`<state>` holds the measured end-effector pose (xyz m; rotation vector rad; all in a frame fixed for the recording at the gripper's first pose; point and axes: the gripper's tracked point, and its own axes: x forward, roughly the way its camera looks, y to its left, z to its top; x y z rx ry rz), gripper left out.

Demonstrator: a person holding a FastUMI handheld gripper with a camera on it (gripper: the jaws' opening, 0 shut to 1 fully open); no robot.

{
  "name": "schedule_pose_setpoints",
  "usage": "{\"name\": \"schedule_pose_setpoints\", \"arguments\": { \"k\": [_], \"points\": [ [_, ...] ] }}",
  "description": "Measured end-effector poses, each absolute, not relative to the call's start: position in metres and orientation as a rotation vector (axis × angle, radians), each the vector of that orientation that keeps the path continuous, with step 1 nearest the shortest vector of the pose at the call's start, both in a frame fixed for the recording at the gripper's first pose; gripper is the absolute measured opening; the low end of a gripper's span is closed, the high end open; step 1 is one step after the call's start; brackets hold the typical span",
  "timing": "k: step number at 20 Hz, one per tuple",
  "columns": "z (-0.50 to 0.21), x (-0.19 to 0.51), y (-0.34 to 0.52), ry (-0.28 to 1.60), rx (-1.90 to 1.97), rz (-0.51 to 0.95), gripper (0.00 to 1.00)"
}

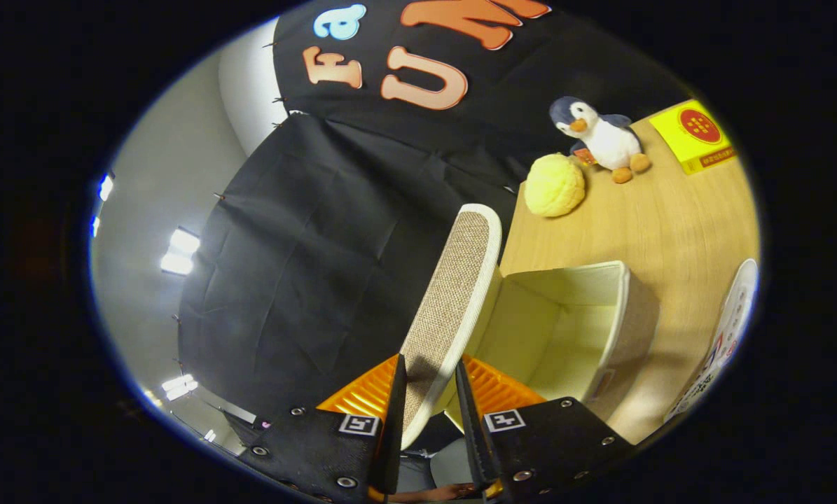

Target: Open the storage box then place both shoes into the box .Put the left shoe in first, then the right shoe, with the right side of both shoes facing outward in a uniform manner.

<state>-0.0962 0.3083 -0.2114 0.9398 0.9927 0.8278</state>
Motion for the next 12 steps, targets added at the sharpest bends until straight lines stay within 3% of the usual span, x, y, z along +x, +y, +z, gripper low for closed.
{"name": "schedule_pose_setpoints", "arguments": {
  "k": [3, 12],
  "points": [
    [-0.205, -0.092, 0.337, 0.988, 0.868, 0.85, 0.34],
    [-0.19, -0.076, 0.427, 0.947, 0.705, 0.9, 0.28]
  ]
}}
